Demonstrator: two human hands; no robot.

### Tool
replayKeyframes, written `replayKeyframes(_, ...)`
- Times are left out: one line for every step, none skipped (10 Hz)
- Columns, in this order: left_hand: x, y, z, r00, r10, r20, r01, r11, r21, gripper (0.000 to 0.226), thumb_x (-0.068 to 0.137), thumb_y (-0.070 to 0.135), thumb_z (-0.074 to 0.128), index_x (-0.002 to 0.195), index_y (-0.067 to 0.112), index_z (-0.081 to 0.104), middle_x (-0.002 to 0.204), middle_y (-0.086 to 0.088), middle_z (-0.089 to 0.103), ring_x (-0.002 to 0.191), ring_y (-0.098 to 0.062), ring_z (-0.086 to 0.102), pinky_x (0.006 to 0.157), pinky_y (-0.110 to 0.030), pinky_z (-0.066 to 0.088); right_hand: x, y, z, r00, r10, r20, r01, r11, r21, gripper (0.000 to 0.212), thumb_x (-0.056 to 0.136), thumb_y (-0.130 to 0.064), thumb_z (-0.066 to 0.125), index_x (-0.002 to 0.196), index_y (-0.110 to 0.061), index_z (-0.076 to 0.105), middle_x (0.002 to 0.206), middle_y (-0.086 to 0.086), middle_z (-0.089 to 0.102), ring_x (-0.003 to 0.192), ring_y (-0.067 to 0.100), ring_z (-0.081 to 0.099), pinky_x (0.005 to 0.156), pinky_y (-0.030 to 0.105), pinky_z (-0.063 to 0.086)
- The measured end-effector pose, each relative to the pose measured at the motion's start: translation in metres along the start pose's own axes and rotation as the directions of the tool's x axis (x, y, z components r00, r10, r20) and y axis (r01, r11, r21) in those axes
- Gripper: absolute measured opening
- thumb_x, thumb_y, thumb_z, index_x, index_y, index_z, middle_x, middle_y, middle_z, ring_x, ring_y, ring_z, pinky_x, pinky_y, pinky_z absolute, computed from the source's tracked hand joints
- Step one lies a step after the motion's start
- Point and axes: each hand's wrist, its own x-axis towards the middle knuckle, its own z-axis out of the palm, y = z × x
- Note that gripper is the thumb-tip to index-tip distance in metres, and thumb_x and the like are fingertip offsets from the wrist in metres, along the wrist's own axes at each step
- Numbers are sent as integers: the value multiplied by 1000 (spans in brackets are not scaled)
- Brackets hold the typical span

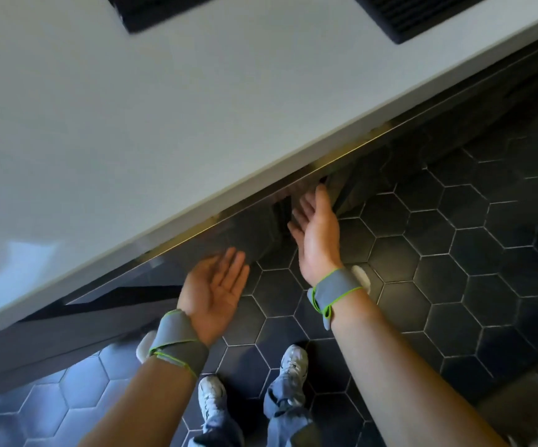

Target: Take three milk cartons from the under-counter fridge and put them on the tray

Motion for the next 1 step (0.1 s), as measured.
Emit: replayKeyframes(-37, -8, 0, 998, -49, 24, 46, 994, 104, 23, 102, 17, 48, 113, 8, 64, 116, -11, 72, 99, -23, 70, 78, -37, 53, -38, 1, -10, 999, -35, 29, 39, 987, -154, 41, 106, -39, 40, 131, -13, 58, 134, 10, 65, 114, 19, 66, 95, 33, 50)
